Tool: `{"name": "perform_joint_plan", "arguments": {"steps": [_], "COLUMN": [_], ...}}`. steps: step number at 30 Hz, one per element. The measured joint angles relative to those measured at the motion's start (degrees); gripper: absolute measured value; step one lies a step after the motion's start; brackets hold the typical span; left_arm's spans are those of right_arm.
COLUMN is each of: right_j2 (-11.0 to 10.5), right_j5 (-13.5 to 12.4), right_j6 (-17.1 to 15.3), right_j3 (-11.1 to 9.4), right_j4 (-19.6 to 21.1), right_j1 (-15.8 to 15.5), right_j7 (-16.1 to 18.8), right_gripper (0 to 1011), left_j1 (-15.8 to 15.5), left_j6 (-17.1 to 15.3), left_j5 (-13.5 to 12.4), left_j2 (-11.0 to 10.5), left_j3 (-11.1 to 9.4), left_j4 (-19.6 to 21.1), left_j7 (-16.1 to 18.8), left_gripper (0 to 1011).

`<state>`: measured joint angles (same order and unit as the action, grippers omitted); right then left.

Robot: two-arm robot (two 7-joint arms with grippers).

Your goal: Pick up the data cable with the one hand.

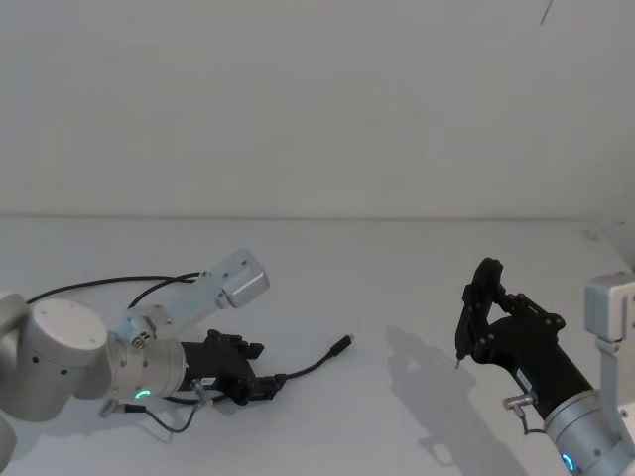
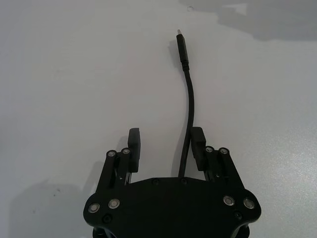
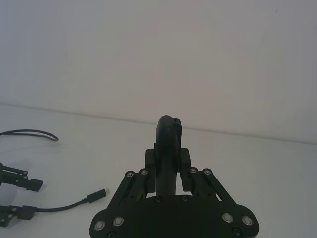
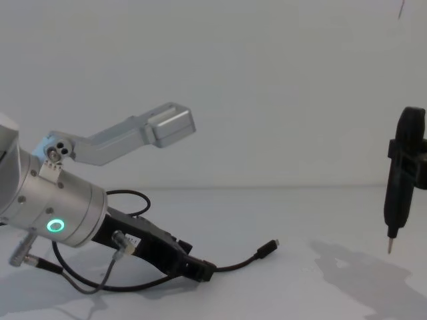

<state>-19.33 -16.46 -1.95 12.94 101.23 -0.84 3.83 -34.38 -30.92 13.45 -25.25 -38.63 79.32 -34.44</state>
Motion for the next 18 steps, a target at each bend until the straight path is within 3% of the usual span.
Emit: {"name": "perform_joint_plan", "arguments": {"steps": [18], "right_j2": [0.0], "right_j5": [0.0], "right_j6": [0.0], "right_j3": [0.0], "right_j4": [0.0], "right_j1": [0.0], "right_j7": [0.0], "right_gripper": [279], "left_j1": [0.0], "left_j6": [-0.1], "left_j5": [-0.1], "left_j2": [0.0], "left_j3": [0.0], "left_j4": [-0.1], "left_j7": [0.0], "left_gripper": [497]}}
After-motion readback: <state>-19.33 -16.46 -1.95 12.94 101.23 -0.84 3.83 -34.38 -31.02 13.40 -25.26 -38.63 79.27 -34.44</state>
